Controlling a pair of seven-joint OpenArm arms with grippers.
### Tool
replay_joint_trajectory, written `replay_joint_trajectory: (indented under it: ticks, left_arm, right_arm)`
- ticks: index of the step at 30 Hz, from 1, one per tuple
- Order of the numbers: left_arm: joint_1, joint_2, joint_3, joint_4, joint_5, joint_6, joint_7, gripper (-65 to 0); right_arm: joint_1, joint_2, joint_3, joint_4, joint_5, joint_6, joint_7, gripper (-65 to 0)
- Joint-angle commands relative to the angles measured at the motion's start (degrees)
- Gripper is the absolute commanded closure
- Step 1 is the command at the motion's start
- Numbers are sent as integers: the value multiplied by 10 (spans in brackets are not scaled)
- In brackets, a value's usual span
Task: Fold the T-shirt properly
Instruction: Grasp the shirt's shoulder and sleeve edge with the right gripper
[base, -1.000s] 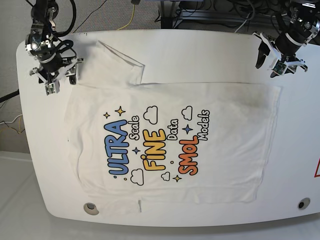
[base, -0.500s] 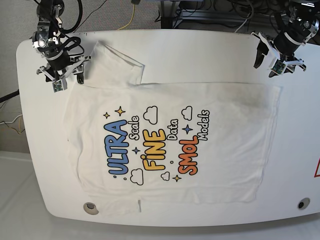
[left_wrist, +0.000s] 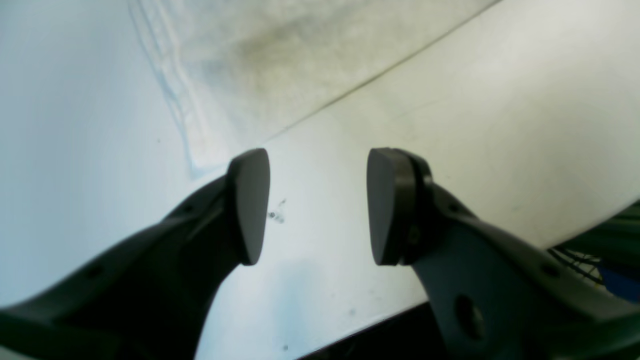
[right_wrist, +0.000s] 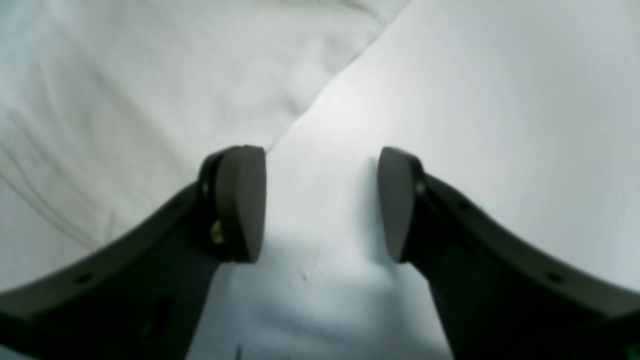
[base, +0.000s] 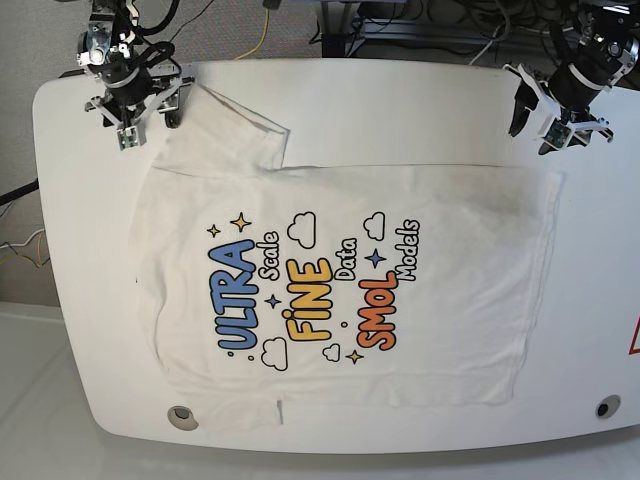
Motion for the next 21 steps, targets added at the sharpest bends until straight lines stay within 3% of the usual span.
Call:
replay_joint_trajectory:
  ticks: [1,16,21]
  left_arm:
    - [0,-9,-3,7,-4,3,-8,-296]
    - [-8,-9,-6,7,-5,0,-19,-293]
    - [-7,-7,-5,9,-4,3,-22,-292]
  right_arm:
    - [13,1,6,-2,21,11,-7,-342]
    - [101,4,-6,-45,5,34,-4,-343]
    - [116,4,-20,-72,-6,40,1,-309]
